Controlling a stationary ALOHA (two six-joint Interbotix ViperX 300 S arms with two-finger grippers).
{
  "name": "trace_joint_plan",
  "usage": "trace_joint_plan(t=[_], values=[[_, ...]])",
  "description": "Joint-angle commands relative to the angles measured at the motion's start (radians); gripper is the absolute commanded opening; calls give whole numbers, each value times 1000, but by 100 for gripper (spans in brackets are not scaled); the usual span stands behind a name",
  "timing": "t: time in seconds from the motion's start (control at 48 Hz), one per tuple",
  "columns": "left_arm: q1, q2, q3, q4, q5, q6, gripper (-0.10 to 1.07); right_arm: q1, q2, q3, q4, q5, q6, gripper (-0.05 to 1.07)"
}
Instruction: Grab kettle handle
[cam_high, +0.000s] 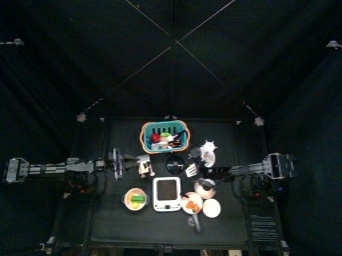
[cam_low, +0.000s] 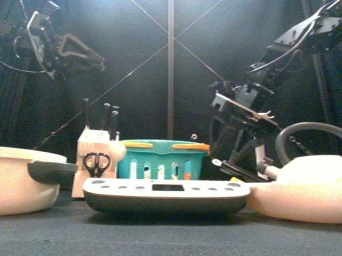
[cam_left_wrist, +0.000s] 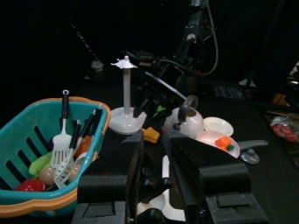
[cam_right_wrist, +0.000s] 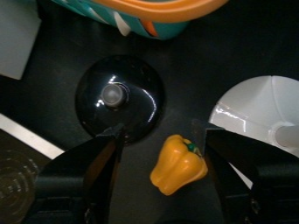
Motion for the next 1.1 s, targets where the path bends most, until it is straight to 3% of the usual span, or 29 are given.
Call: trace_joint_plan(t=[0.0,0.083,0.146,0.229,0.396,0.458,0.604,0.729,0.854,0.979,1.083], values=[[2,2,-14,-2,-3,0,67,63,-127,23,-3,18,2,94],[3,2,-14,-2,0,0,67,215,-322,124,11,64,3,93],[5,2,-14,-2,3,0,67,302,-387,193,34,101,5,93],[6,2,-11,-2,3,0,67,359,-354,225,91,114,3,93],[14,2,-8,0,6,0,67,364,-252,221,98,114,3,92],[20,2,-8,-2,6,0,67,364,-245,219,95,115,3,85],[18,2,-6,-2,6,0,67,341,-267,172,64,121,2,51],[23,0,-5,-2,6,0,67,270,-267,83,-71,104,5,50],[28,0,-3,-2,6,0,67,179,-238,34,-83,-34,8,50],[32,0,-2,-2,8,0,67,94,-130,-32,-103,-258,5,50],[34,-5,0,-2,8,0,67,84,-101,-71,-155,-298,9,50]])
